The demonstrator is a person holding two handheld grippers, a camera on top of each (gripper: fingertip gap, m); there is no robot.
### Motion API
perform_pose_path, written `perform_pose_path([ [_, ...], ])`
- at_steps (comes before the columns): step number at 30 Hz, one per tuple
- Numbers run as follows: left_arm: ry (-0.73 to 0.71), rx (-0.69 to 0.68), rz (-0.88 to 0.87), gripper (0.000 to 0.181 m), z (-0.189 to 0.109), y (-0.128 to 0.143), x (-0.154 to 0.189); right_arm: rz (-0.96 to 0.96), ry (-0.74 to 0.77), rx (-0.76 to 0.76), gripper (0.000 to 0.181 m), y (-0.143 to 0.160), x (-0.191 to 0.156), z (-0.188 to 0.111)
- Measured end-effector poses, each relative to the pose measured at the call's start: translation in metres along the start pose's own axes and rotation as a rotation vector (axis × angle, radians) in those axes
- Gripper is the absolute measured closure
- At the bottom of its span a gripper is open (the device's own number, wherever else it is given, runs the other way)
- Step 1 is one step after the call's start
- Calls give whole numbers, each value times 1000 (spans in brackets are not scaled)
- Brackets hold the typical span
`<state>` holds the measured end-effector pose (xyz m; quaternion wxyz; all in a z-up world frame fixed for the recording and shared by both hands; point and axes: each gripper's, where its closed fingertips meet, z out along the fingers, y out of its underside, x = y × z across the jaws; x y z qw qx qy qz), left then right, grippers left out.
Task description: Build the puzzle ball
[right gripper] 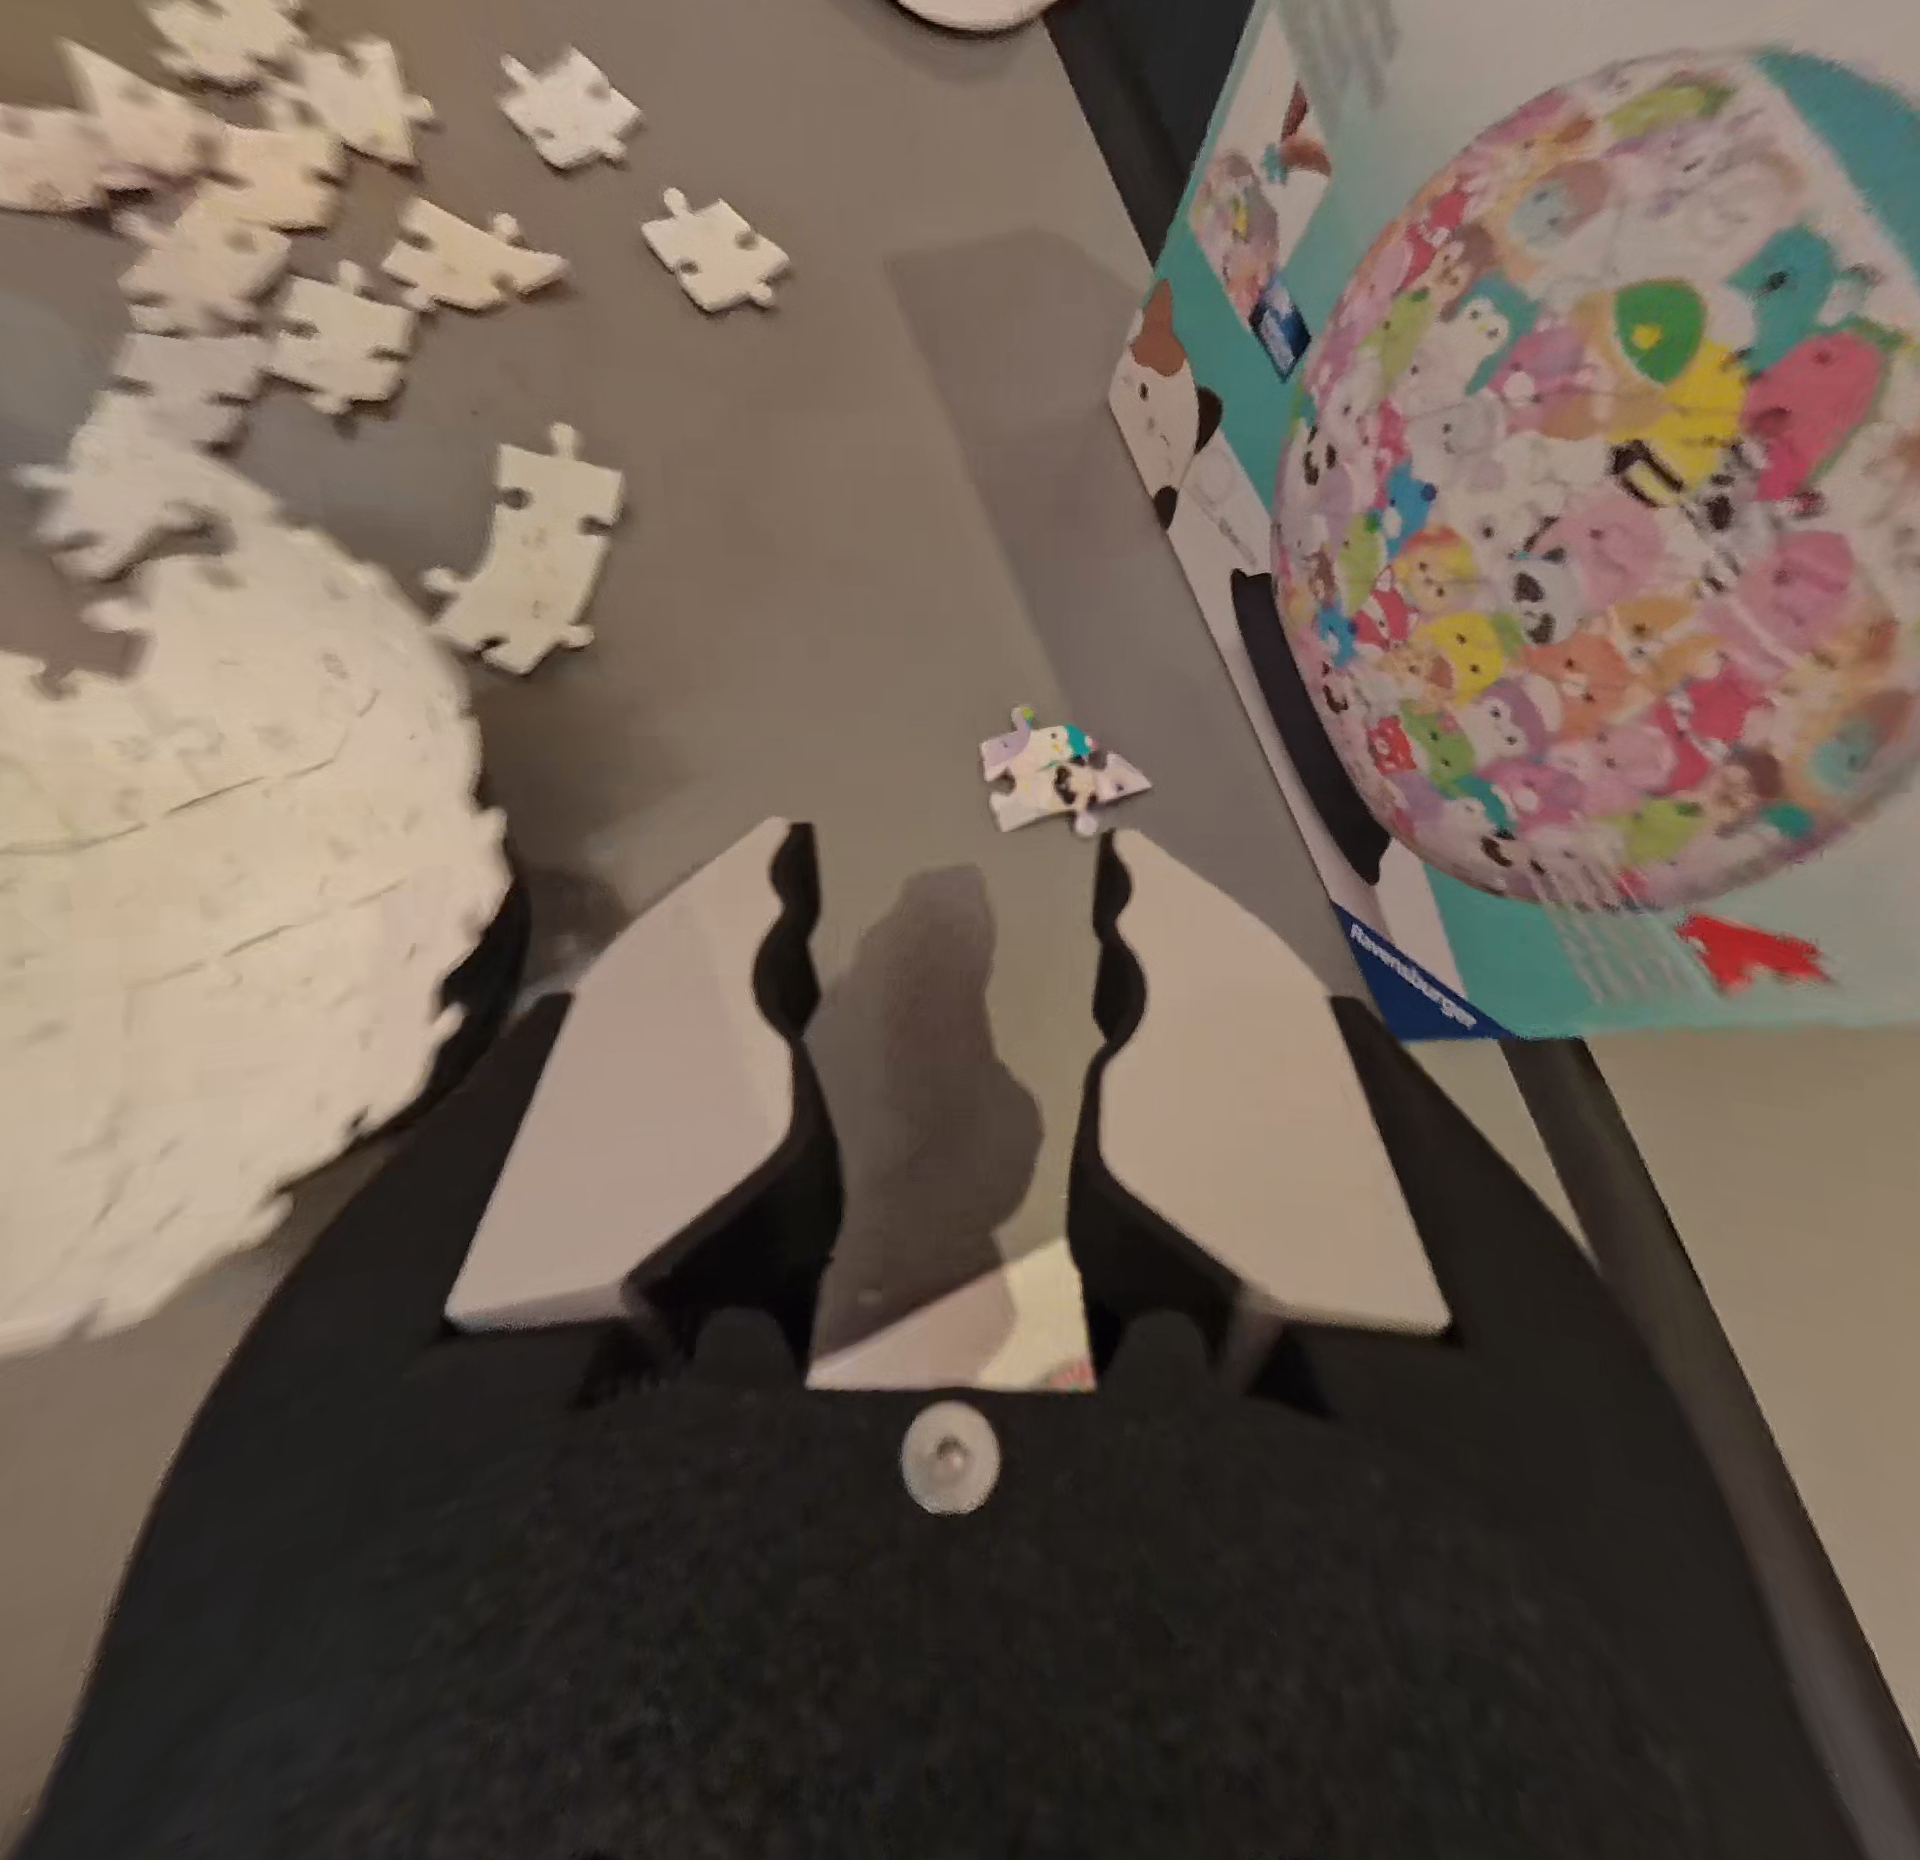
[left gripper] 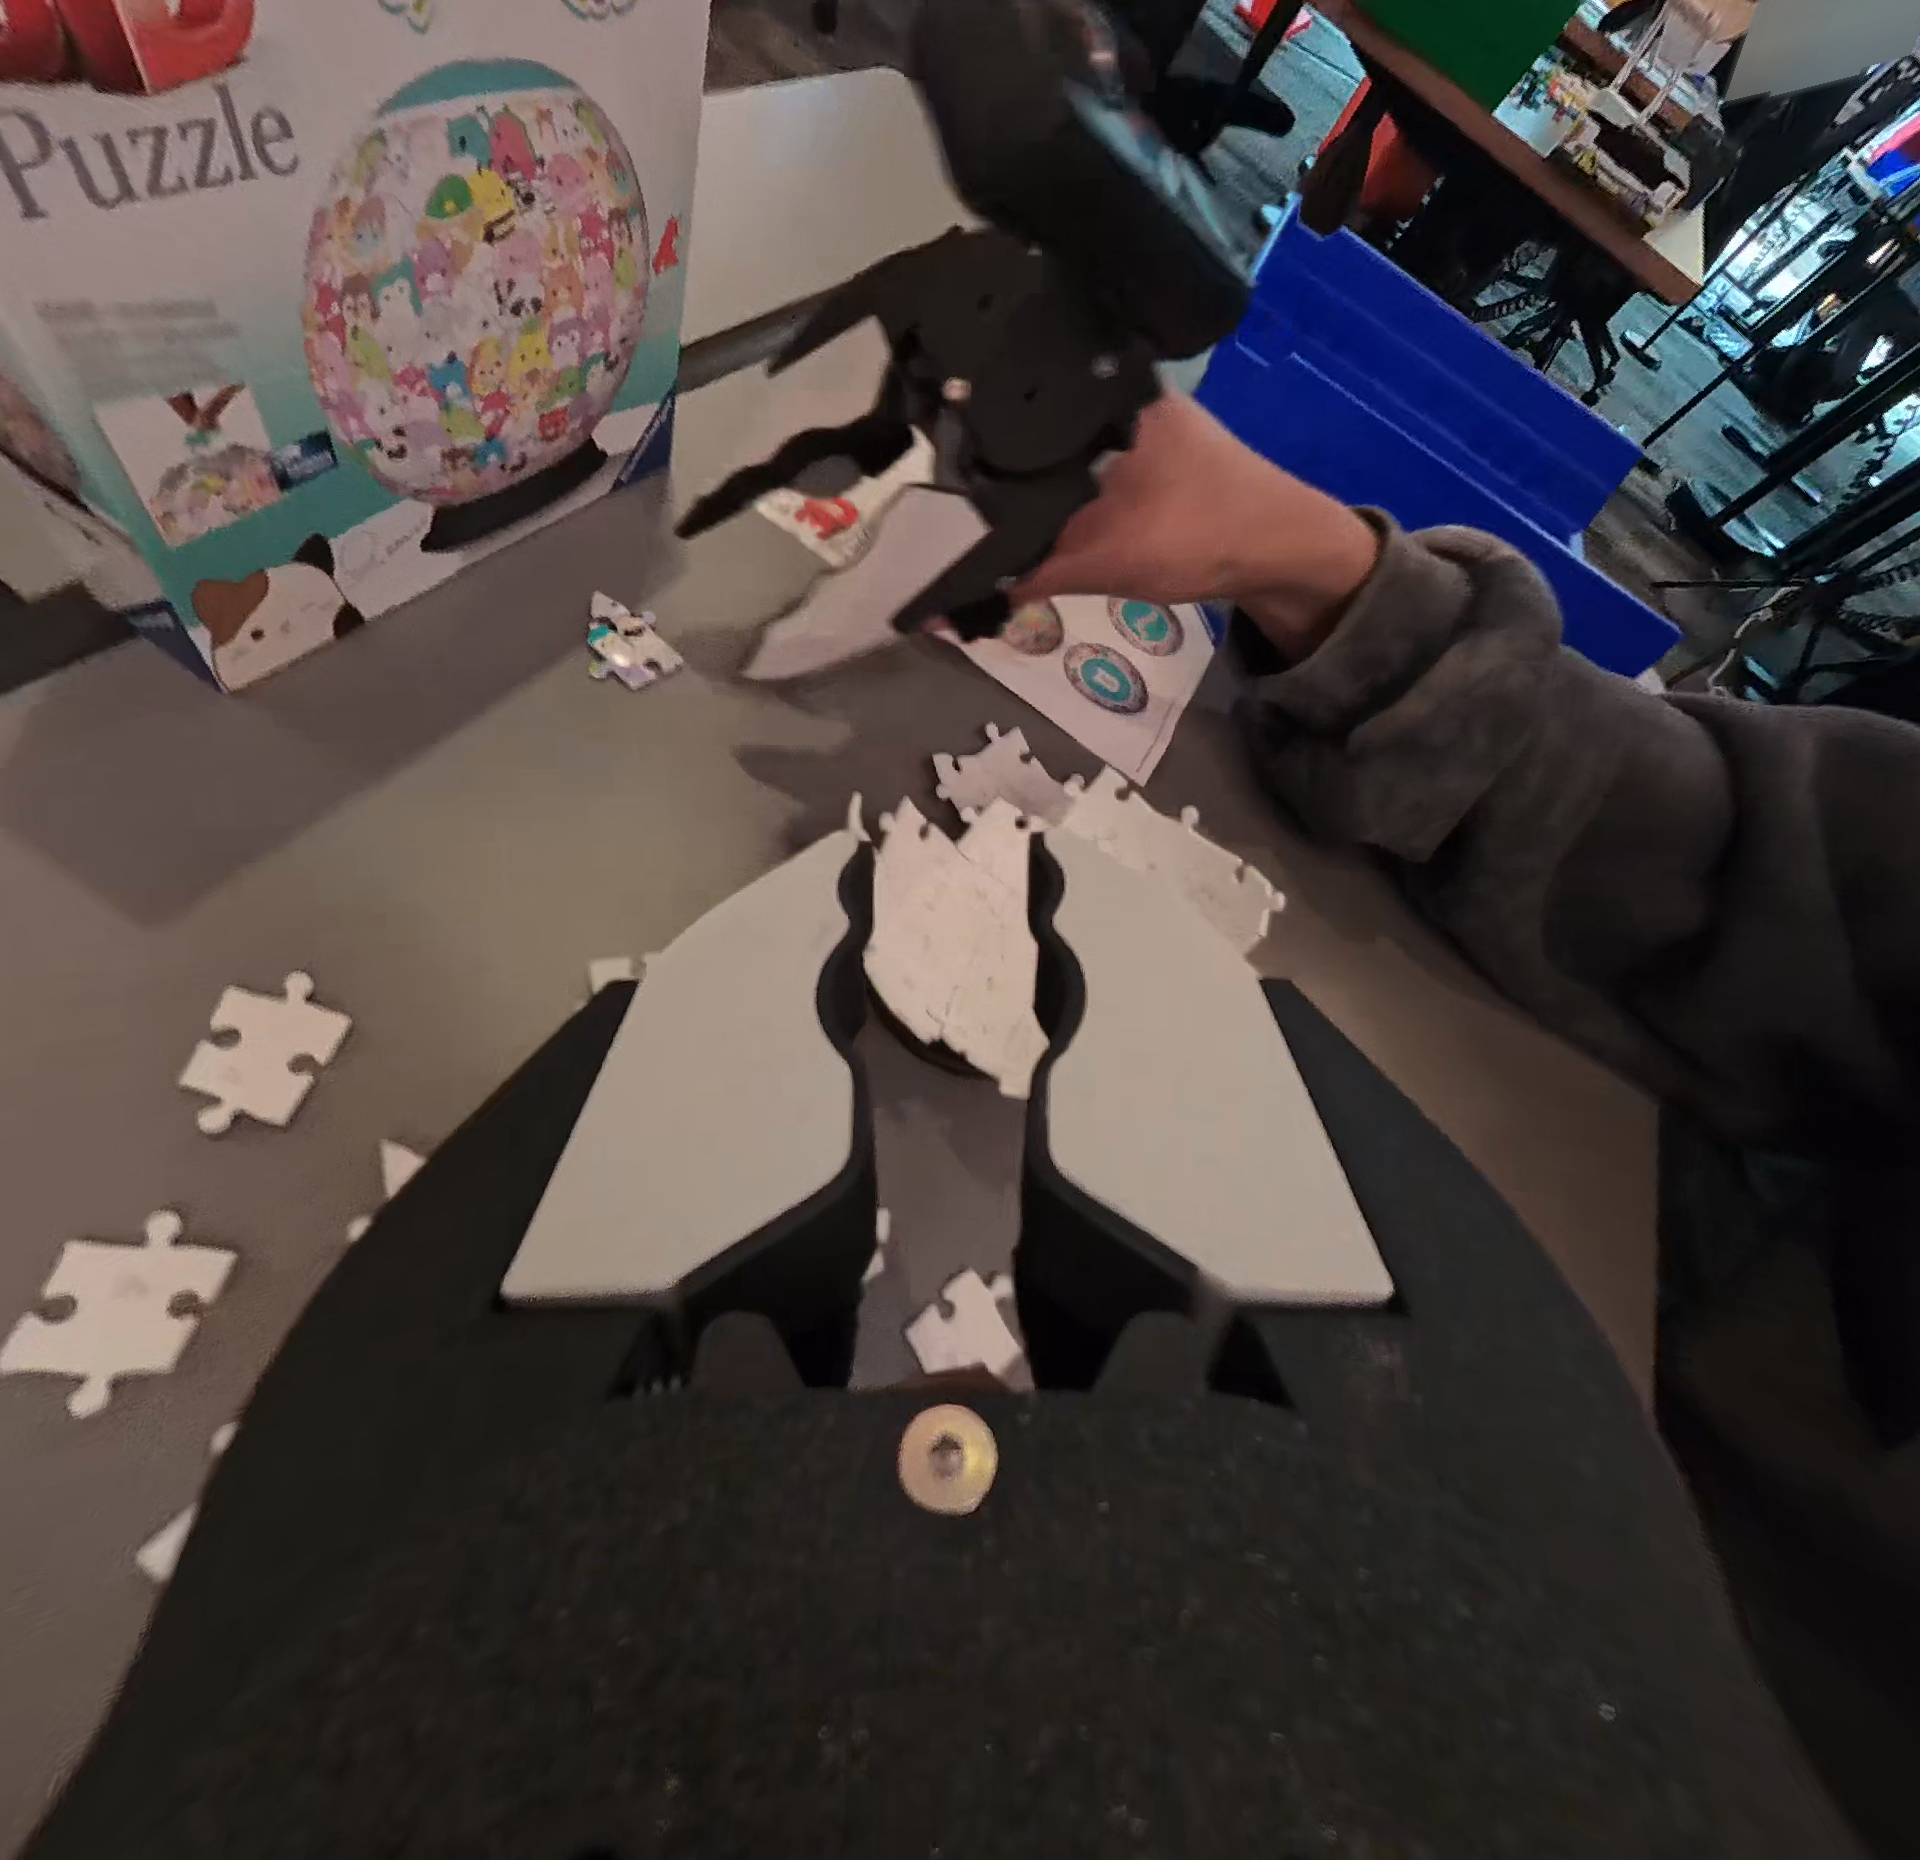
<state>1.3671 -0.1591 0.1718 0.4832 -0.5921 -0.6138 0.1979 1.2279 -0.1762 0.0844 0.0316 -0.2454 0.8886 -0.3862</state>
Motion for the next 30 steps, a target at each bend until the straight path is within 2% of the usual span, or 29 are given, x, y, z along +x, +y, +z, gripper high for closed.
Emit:
perform_pose_path([
  [2,5,-36,-7,153,-7,11,6,43,92,-85,125,6,13,26],
  [4,-34,-53,26,154,-15,19,8,136,74,-89,119,2,14,45],
  [7,-47,-73,47,154,-23,31,14,250,86,-112,110,3,19,58],
  [9,-33,-67,36,153,-26,34,18,271,85,-124,112,7,18,66],
  [11,-26,-54,27,154,-28,35,21,259,88,-82,133,4,16,67],
  [13,-31,-53,15,153,-28,35,22,245,117,-102,181,9,18,62],
  [16,-36,-61,3,154,-30,34,26,226,119,-70,181,11,14,59],
  [19,-74,-67,-26,154,-36,36,31,240,83,-118,181,18,10,49],
  [22,-69,-4,-55,154,-42,38,53,228,55,-60,181,5,8,17],
  [25,-111,9,-36,154,-45,54,74,268,63,2,179,-10,13,-21],
  [27,-139,44,-13,153,-46,69,90,287,78,12,154,-12,16,-31],
  [30,-201,109,-4,145,-49,99,109,291,40,-121,131,15,5,-10],
])
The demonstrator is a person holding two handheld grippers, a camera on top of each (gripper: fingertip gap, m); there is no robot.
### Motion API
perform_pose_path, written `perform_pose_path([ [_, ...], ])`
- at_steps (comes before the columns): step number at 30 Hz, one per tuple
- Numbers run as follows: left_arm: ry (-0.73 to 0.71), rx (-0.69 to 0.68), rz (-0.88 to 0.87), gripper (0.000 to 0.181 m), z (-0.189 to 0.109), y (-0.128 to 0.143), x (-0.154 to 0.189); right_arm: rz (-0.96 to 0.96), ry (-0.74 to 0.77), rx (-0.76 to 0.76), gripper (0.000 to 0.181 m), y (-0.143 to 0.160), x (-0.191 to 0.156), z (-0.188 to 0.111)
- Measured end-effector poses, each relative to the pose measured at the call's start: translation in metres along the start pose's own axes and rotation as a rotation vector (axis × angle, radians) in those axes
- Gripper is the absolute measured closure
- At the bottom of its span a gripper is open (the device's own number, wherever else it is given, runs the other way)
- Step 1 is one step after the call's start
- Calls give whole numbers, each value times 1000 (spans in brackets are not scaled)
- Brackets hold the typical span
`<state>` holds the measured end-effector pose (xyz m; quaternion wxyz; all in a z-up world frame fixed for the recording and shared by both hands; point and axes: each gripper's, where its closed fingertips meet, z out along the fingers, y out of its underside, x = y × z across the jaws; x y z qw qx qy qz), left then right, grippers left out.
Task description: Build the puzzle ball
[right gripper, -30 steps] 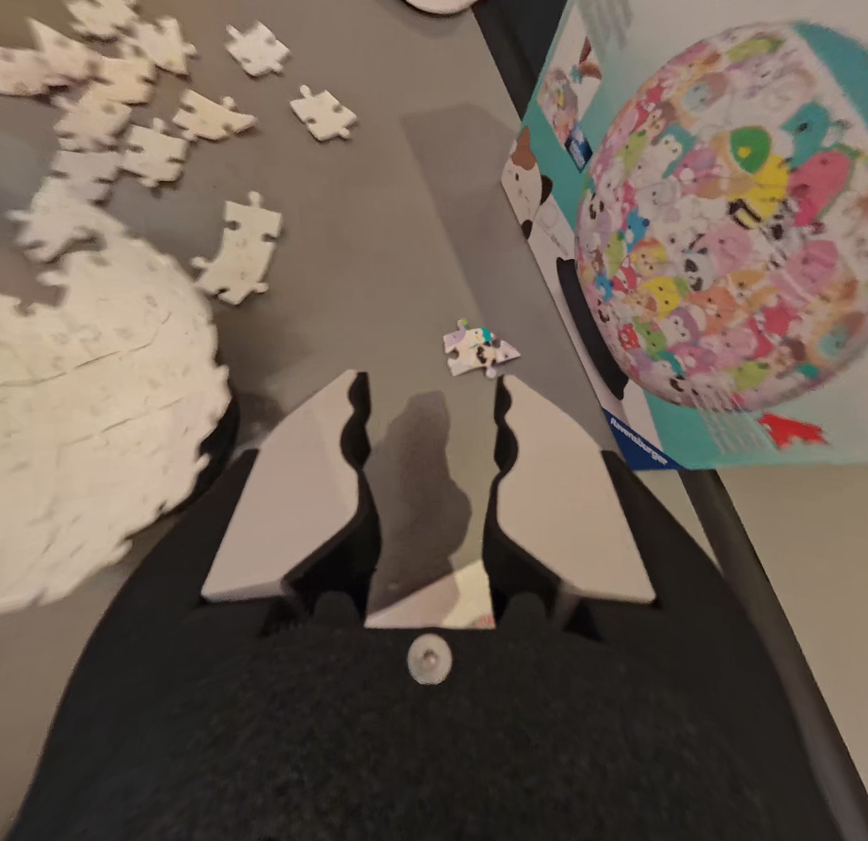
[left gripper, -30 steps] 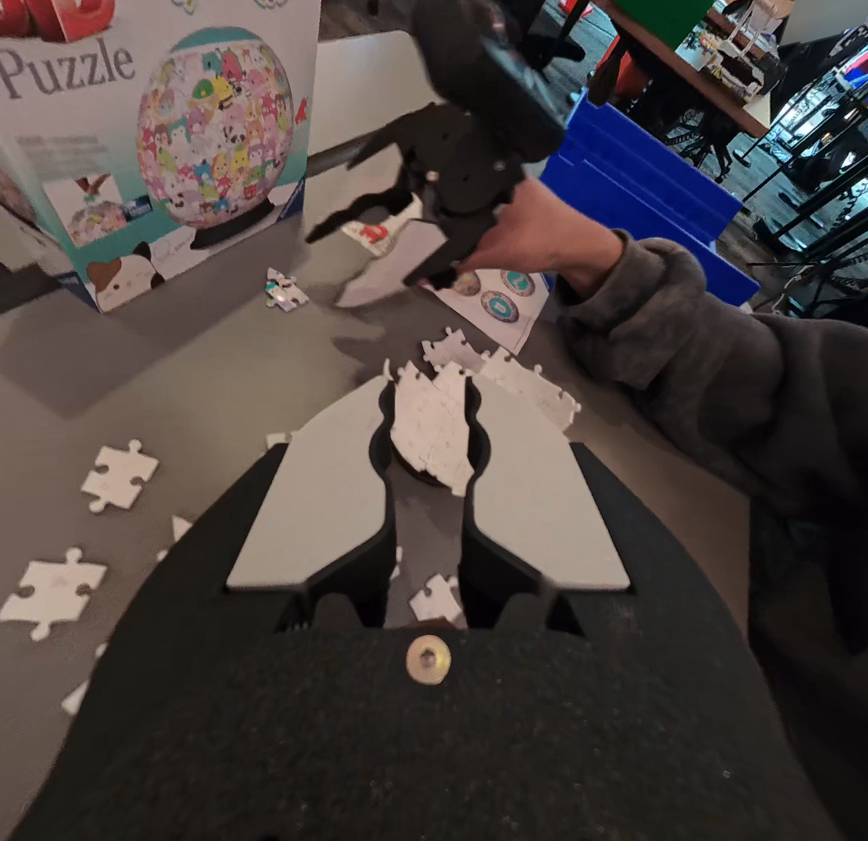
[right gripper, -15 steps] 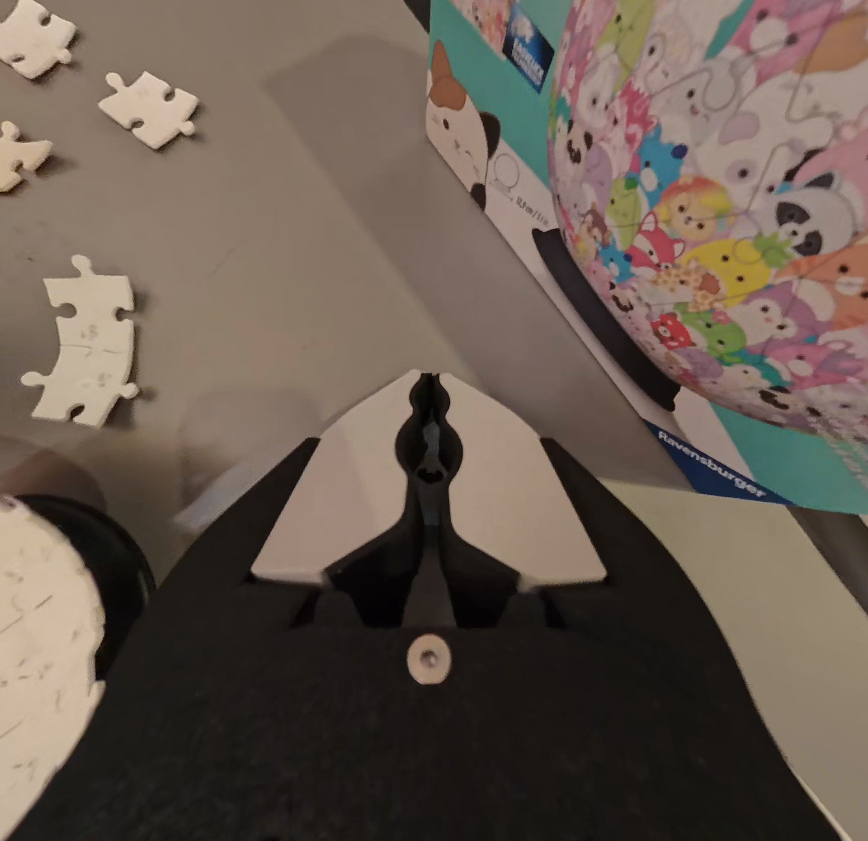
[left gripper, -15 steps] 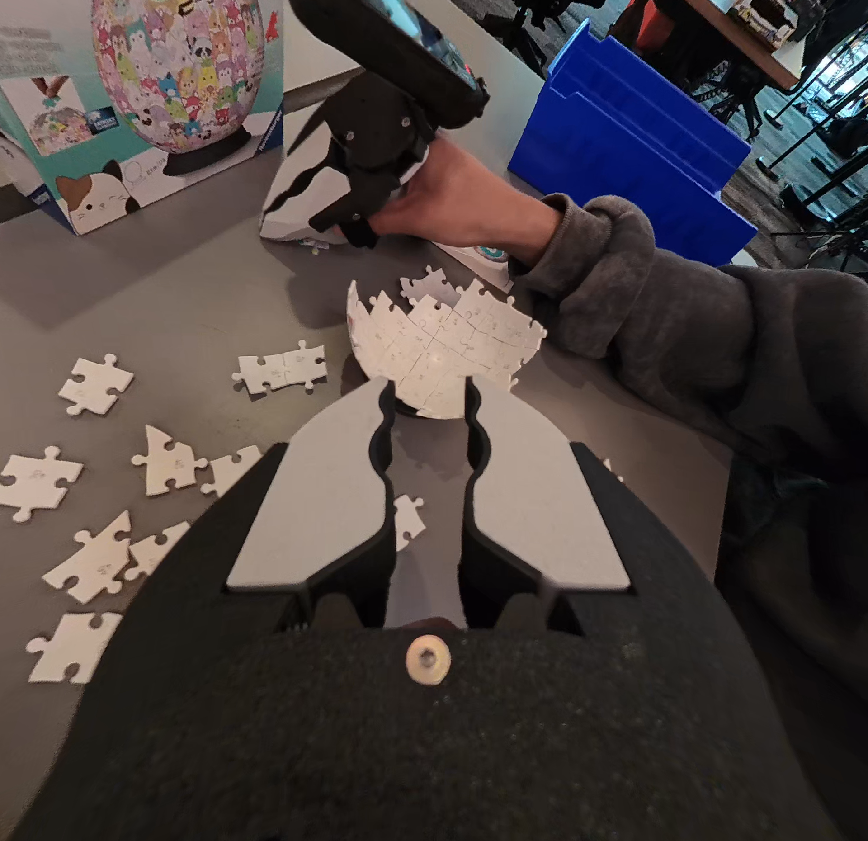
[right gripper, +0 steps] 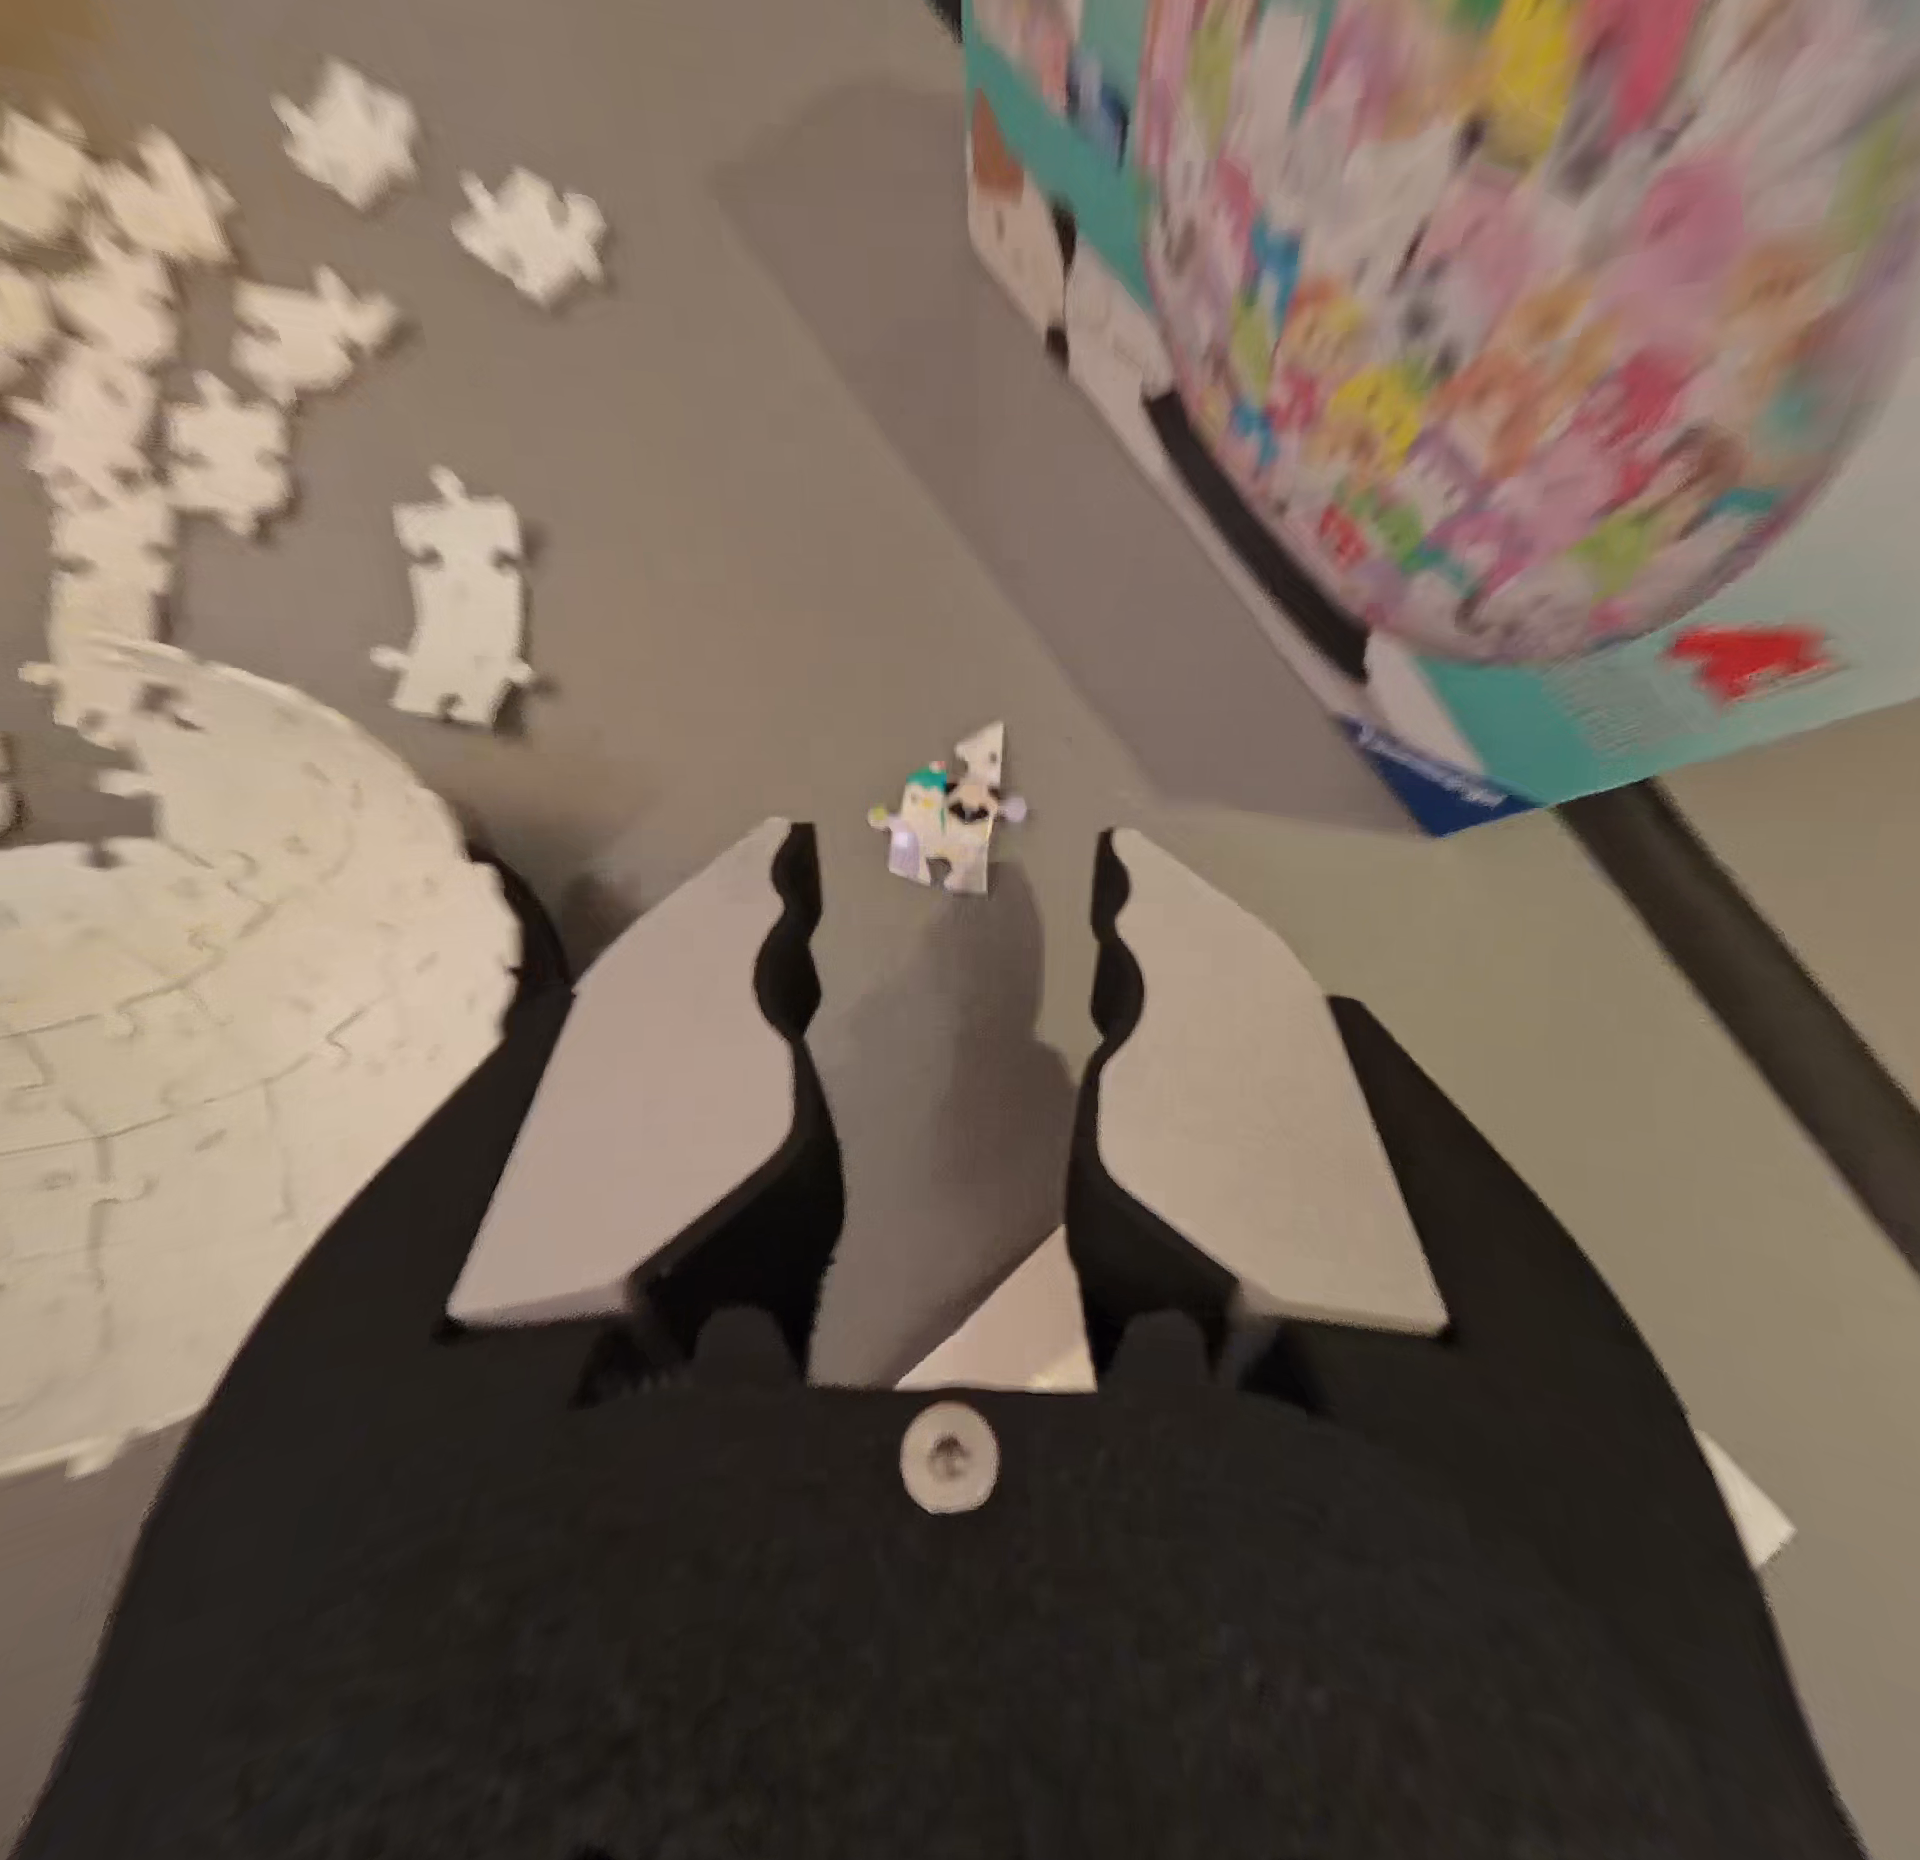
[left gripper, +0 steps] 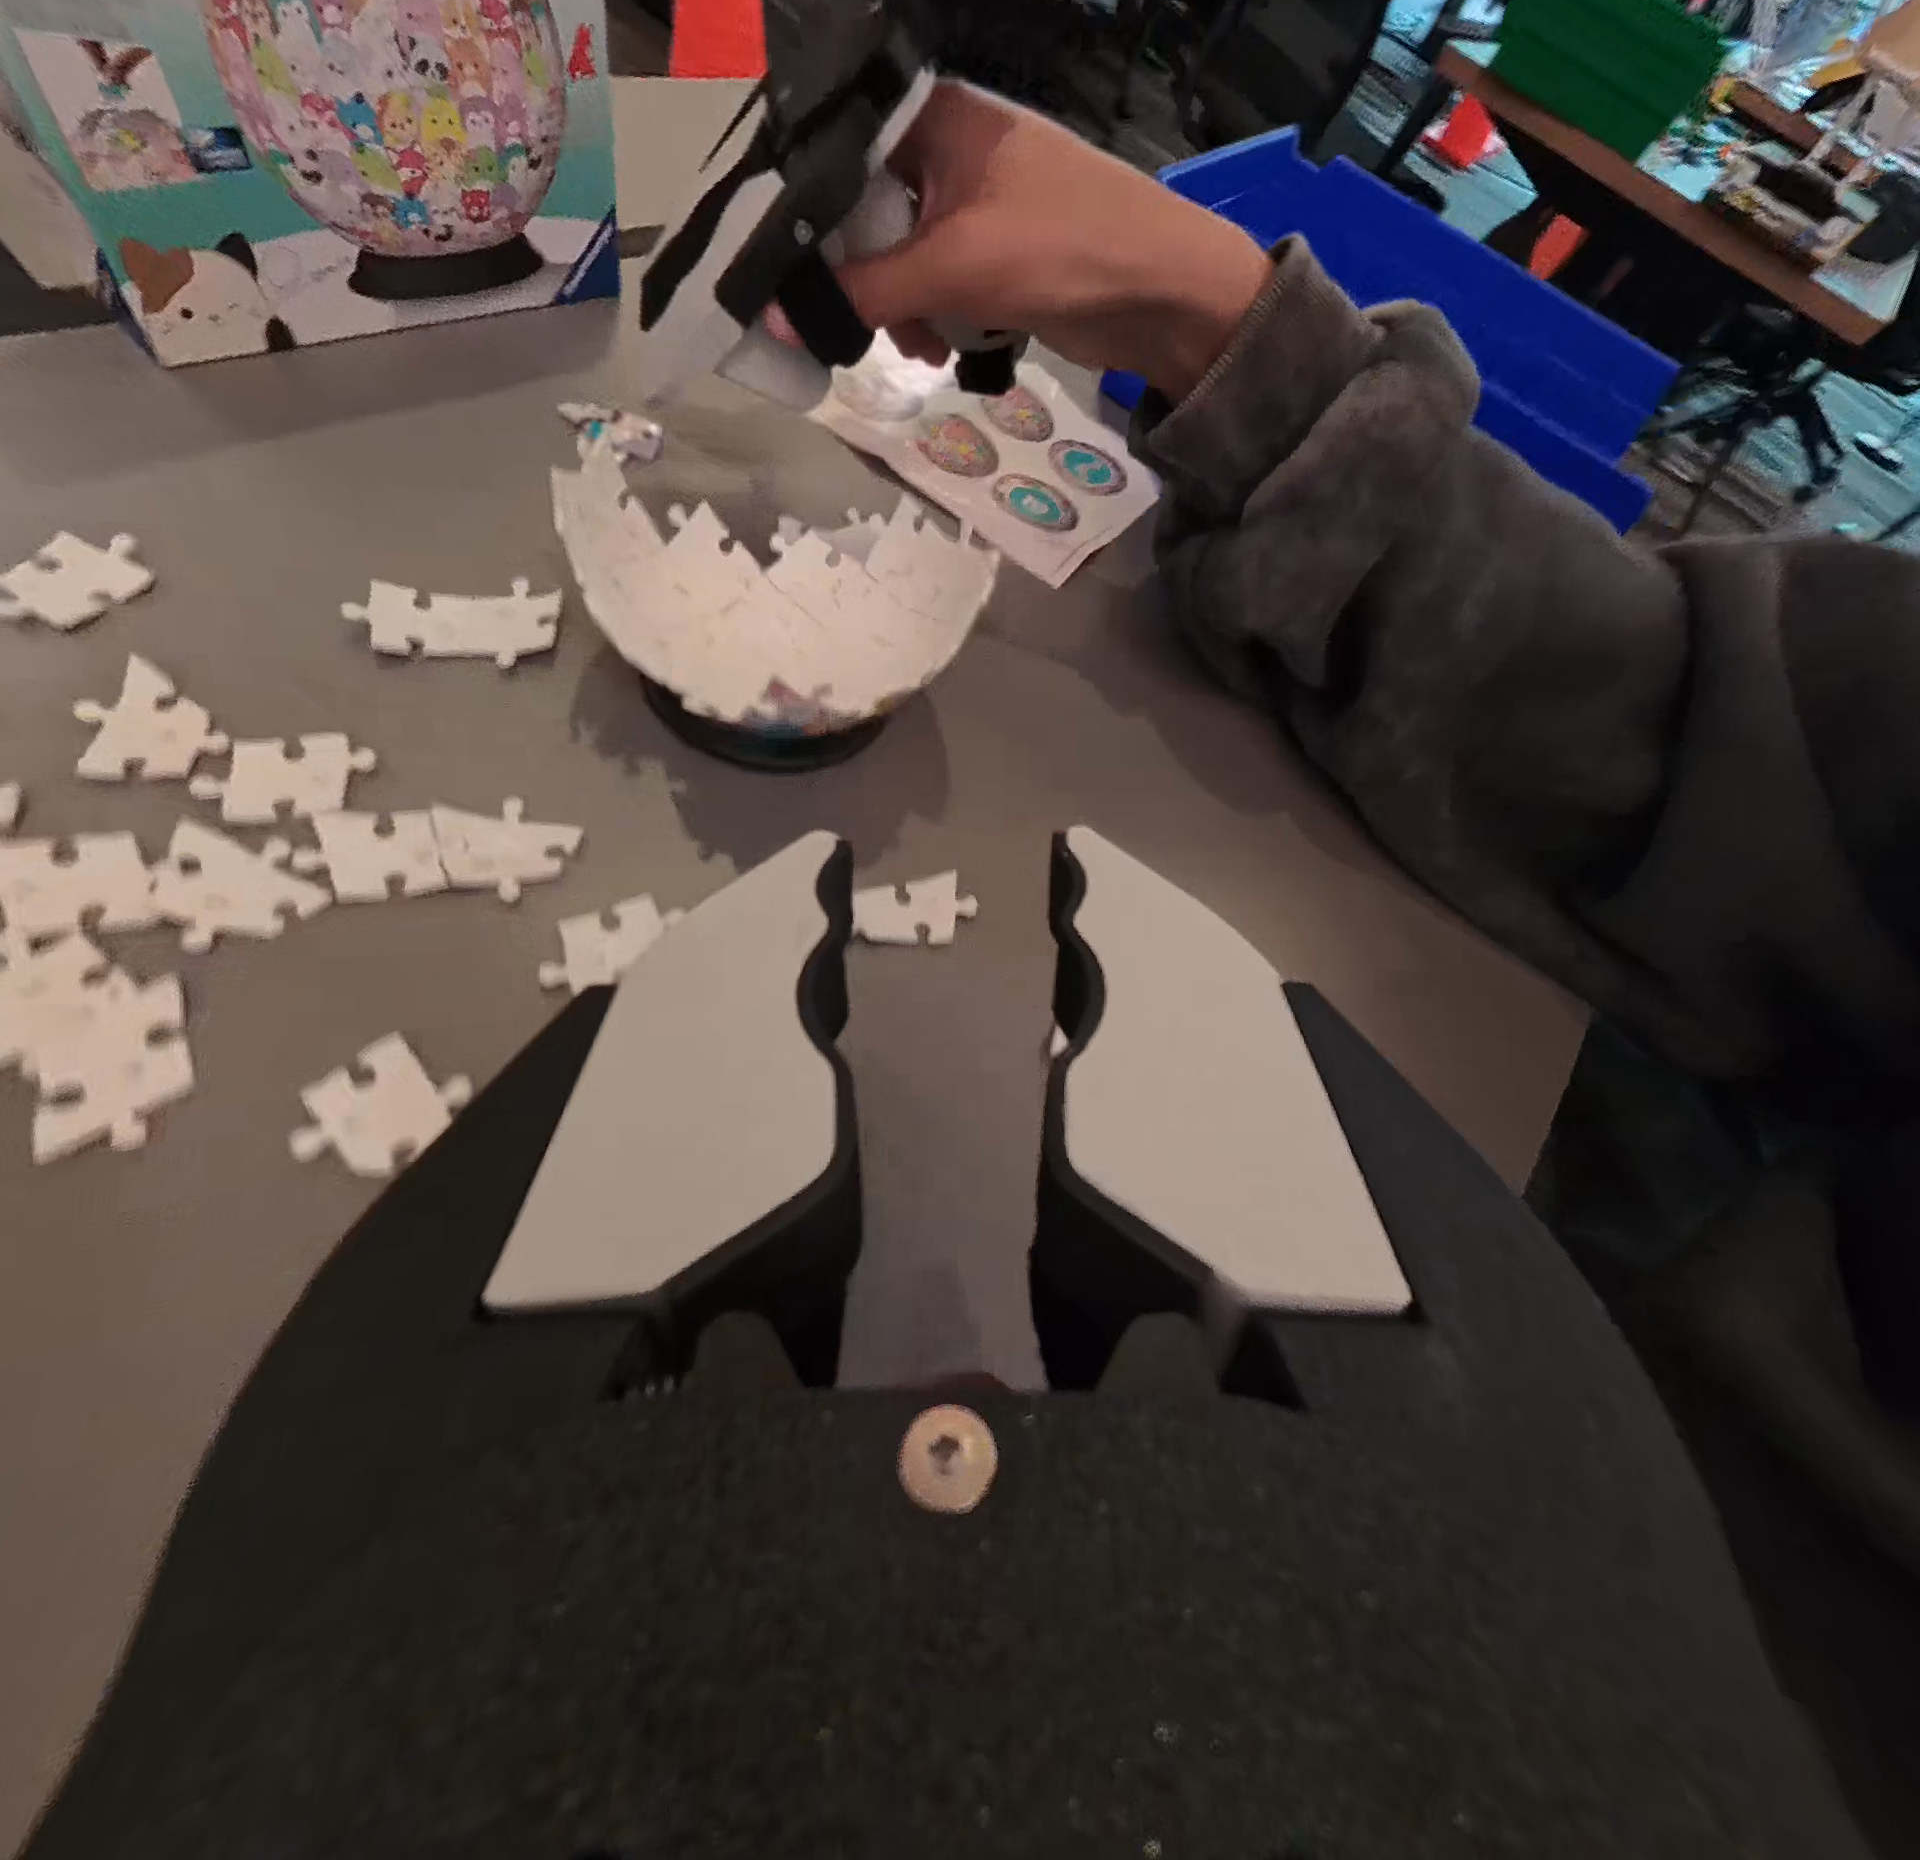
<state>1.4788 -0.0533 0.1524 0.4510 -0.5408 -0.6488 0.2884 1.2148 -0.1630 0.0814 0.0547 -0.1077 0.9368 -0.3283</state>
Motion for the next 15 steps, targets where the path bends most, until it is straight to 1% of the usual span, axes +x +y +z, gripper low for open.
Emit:
perform_pose_path([
  [2,-55,33,4,144,-10,20,5,26,11,-72,125,14,1,21],
  [4,-78,58,-13,144,-18,36,10,26,24,-97,125,19,1,35],
  [6,-84,63,-27,144,-22,45,13,-8,65,-106,128,20,2,42],
  [8,-91,57,-4,145,-20,47,12,-37,69,-94,144,18,-3,43],
  [10,-108,38,31,147,-16,51,7,-33,76,-92,145,18,-3,43],
  [12,-88,27,24,147,-13,56,6,-17,68,-88,146,19,-2,42],
  [14,-66,41,6,147,-14,54,7,4,61,-94,146,23,2,36],
  [15,-58,57,6,147,-15,51,8,25,12,-72,146,21,-2,30],
])
